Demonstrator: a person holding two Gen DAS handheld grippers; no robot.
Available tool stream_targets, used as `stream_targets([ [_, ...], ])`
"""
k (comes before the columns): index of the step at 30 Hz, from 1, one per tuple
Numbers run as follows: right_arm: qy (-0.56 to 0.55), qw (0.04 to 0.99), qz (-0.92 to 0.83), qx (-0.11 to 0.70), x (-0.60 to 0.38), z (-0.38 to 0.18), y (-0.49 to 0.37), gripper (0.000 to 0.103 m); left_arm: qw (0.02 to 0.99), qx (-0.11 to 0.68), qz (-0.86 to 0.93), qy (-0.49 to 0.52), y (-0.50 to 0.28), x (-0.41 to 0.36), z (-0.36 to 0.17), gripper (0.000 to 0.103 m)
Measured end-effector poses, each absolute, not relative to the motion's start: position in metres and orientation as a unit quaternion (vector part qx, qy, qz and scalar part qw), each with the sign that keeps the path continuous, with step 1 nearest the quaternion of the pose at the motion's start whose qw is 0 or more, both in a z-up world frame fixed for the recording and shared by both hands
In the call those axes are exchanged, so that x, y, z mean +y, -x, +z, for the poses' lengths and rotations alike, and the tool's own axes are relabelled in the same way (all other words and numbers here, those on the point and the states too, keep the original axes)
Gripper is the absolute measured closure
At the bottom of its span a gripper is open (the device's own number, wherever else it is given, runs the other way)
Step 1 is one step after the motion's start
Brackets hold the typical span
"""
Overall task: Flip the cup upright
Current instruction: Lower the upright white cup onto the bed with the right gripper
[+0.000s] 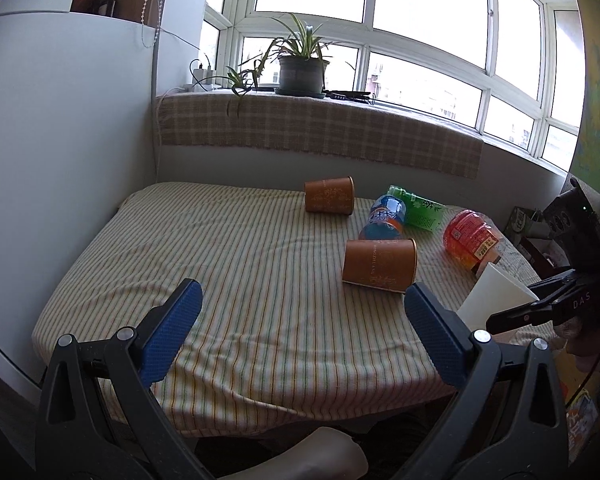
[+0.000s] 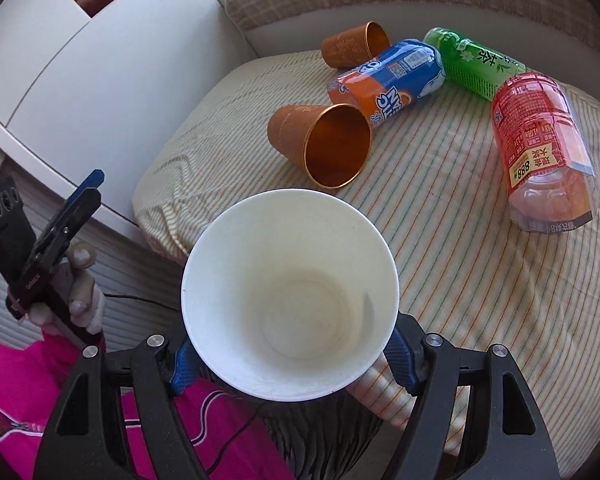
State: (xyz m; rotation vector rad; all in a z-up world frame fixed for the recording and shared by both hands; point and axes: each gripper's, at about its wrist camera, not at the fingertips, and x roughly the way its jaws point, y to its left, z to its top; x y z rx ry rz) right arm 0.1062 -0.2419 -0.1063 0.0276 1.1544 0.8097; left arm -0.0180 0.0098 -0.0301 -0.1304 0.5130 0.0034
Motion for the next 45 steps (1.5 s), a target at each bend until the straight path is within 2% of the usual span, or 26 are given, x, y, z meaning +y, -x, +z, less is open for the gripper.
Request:
stream_targets([
  [5,-0.064,0.754,0.359,0.546,-0.249,-0.118,-0.134,0.029,0.965,0.255,0.01,0.065,0.016,0.014,-0.03,0.0],
  [16,-0.066,0.787,0.309,0.53,-0.241,-0.124,-0.154,0.03,0.96,0.27,-0.008,0.072,0.001,0.003,-0.036,0.0],
  [25,-0.117,0.793,0.27,0.533,-0.261,-0.14,-0.158,0.029,0.951,0.292,-0.048,0.089,-0.017,-0.018,-0.04,0.0],
  [36,-0.123,0.854,0.259,0.435,-0.291,-0.096,-0.096,0.029,0.919,0.351,-0.085,0.16,-0.05,-0.044,-0.057,0.0],
  [42,-0.103,0.902,0.182,0.377,-0.315,-0.079,-0.051,0.029,0.87,0.407,-0.139,0.242,-0.077,-0.059,-0.074,0.001],
  [45,-0.104,0.914,0.154,0.361,-0.32,-0.077,-0.039,0.029,0.836,0.438,-0.157,0.291,-0.091,-0.064,-0.085,0.006],
])
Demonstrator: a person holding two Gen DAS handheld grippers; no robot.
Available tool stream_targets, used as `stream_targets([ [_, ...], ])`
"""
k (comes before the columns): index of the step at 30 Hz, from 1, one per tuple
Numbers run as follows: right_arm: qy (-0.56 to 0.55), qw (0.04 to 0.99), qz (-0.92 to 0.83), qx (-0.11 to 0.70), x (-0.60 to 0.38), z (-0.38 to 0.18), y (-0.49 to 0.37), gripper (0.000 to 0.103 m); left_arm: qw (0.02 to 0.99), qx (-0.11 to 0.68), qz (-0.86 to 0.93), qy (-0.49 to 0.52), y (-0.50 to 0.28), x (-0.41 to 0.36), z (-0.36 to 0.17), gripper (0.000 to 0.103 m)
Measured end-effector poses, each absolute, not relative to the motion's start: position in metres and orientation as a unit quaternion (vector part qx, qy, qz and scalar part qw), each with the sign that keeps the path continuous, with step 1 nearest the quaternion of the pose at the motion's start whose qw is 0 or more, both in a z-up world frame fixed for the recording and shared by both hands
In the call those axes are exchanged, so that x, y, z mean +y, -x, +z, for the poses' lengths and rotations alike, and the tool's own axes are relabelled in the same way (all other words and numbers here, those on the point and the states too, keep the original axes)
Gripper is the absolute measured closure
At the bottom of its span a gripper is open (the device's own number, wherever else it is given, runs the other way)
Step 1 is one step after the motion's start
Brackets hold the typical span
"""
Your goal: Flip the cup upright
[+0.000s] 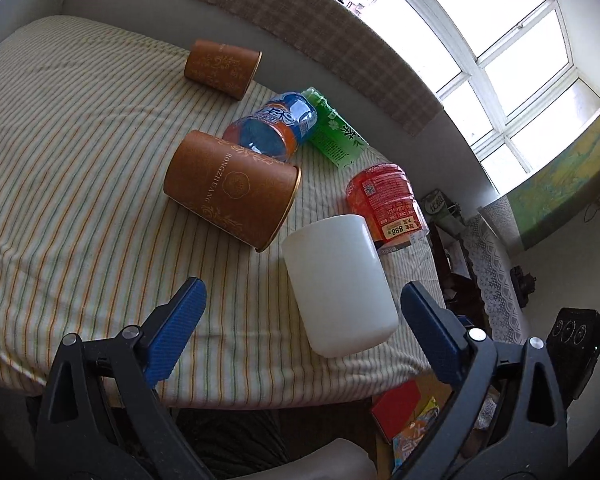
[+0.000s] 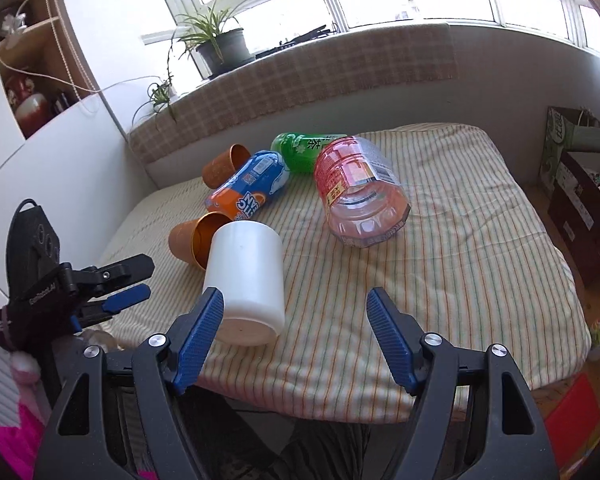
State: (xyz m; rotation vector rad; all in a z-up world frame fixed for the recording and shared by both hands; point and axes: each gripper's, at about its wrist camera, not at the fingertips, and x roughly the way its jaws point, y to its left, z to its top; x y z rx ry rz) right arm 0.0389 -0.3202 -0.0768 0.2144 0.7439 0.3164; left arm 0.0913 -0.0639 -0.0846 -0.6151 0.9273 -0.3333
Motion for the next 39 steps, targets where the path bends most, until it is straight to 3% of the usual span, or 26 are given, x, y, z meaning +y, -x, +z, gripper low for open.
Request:
stream_targets([
  [6,-0.108,0.924,0.114,0.348,-0.333,-0.079,-0.017,0.029,0.779,0.476,-0.167,0.373,-0.116,-0.069,-0.106,0.013],
  [13,-0.117,0.921,0.107,0.355,-0.34,-0.086,-0.012,0.029,0.745,0.5,-0.178,0.403,-0.133,-0.082,-0.121,0.013],
  [20,-0.114,0.922,0.109,0.355,-0.339,-0.086,-0.012,0.029,0.746,0.504,-0.181,0.397,-0.144,-0.092,-0.126,0.014],
  [31,-0.129,0.919,0.095,0.361,-0.346,-0.093,-0.013,0.029,0.745,0.51,-0.196,0.383,-0.147,-0.098,-0.13,0.026],
  [39,-0.13,0.919,0.087,0.361,-0.348,-0.093,-0.012,0.029,0.754,0.507,-0.199,0.366,-0.146,-0.105,-0.127,0.027],
])
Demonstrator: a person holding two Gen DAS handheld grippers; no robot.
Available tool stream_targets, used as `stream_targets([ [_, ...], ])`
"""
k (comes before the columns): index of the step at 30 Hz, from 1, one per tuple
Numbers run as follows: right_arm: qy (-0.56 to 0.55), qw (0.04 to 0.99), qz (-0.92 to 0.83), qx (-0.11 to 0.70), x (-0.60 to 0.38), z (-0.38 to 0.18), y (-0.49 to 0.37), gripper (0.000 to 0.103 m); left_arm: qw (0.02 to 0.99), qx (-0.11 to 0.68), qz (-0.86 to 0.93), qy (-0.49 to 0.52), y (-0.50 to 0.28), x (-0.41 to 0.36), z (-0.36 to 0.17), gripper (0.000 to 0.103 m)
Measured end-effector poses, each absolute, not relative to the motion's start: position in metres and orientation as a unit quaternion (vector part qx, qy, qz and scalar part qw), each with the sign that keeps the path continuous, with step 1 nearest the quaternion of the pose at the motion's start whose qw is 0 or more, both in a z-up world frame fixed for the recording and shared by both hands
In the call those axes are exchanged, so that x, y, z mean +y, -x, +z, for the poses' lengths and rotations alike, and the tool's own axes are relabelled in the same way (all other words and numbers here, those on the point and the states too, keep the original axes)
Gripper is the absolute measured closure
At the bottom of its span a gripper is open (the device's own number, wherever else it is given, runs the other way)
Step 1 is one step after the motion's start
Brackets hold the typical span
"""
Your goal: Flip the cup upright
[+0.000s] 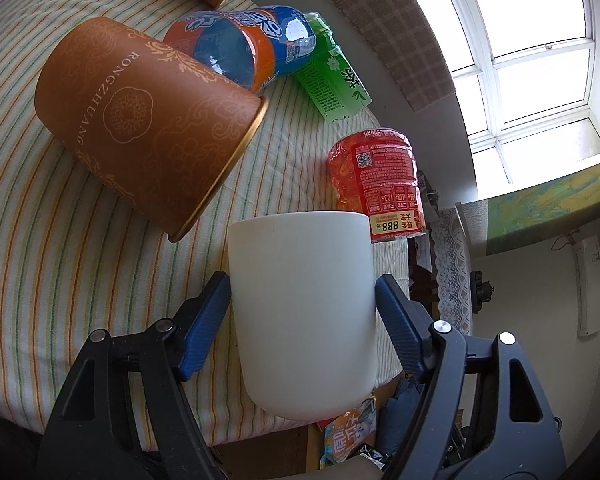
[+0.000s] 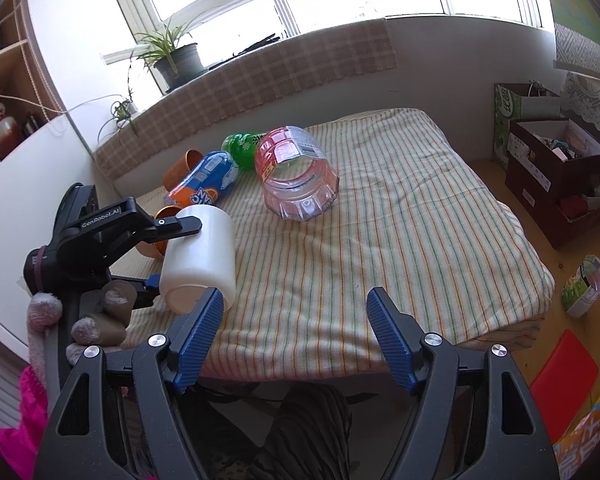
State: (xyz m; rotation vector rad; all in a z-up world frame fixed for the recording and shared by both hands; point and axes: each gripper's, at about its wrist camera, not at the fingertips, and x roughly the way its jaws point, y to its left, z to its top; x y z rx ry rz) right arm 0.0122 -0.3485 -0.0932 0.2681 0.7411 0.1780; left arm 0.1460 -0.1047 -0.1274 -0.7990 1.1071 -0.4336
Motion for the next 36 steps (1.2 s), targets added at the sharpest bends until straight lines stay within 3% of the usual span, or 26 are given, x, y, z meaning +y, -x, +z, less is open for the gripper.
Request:
stream_targets([
  [36,-0.144,0.919,0.074,0.36,-0.357,-0.093,-0.011,0.029,0.913,0.365,-0.153,0.094,-0.121,-0.154,-0.078,0.028],
])
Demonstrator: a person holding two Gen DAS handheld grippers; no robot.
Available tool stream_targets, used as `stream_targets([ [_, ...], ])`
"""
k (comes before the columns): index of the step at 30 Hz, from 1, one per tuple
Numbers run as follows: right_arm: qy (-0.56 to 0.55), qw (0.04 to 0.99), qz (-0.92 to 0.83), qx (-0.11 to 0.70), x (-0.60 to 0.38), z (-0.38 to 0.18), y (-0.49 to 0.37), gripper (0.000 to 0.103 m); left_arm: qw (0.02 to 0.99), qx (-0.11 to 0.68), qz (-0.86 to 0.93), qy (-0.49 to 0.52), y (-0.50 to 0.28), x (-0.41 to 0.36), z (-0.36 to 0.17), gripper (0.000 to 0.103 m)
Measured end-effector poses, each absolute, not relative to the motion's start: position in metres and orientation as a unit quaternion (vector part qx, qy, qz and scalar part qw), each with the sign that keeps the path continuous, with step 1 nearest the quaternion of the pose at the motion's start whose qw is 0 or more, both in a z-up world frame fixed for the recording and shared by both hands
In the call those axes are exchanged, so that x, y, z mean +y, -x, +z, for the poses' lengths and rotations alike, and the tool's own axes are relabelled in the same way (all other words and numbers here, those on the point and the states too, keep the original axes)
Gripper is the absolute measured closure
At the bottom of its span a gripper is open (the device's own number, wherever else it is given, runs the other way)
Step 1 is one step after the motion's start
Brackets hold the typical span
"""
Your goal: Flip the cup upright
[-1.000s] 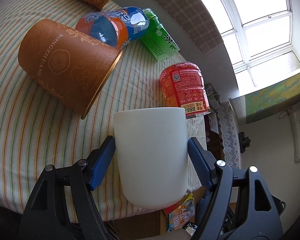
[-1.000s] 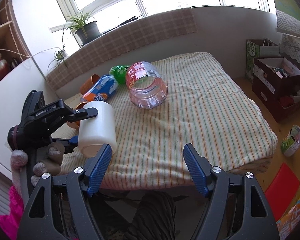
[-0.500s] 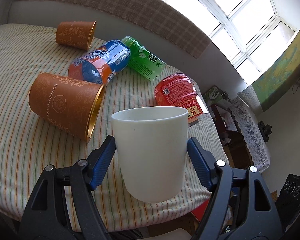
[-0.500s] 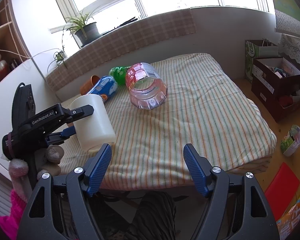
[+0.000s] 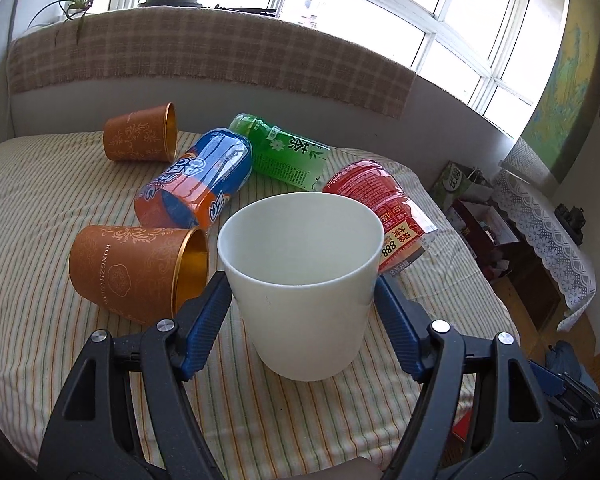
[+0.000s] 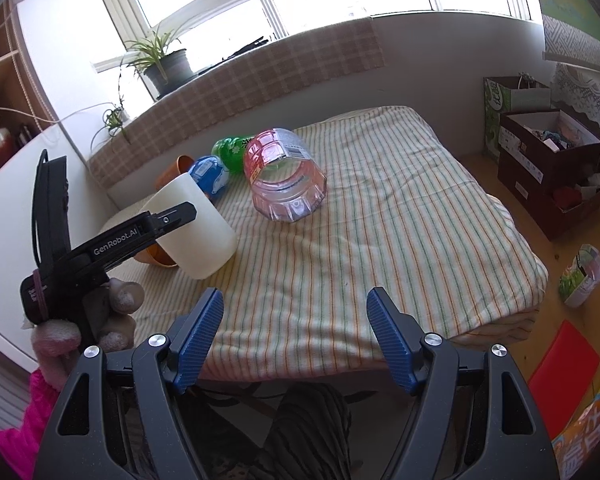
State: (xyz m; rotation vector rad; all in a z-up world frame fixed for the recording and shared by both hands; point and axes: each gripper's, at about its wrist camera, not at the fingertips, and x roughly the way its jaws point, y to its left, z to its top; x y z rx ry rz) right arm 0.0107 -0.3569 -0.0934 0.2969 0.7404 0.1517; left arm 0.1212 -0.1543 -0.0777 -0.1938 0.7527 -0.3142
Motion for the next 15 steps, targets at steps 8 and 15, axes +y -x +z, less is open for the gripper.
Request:
stream_targets([
  [8,-0.141,0.92,0.074,0.358,-0.355,-0.092,-0.012,0.029,0.923,0.352,-0.153,0.043,-0.114,-0.169,-0.079,0.028],
  [15,-0.141,0.92,0.071,0.359,-0.355,-0.092,-0.013,0.029,0.922,0.351,-0.159,0.032,-0.111,-0.17,-0.079,0.028],
])
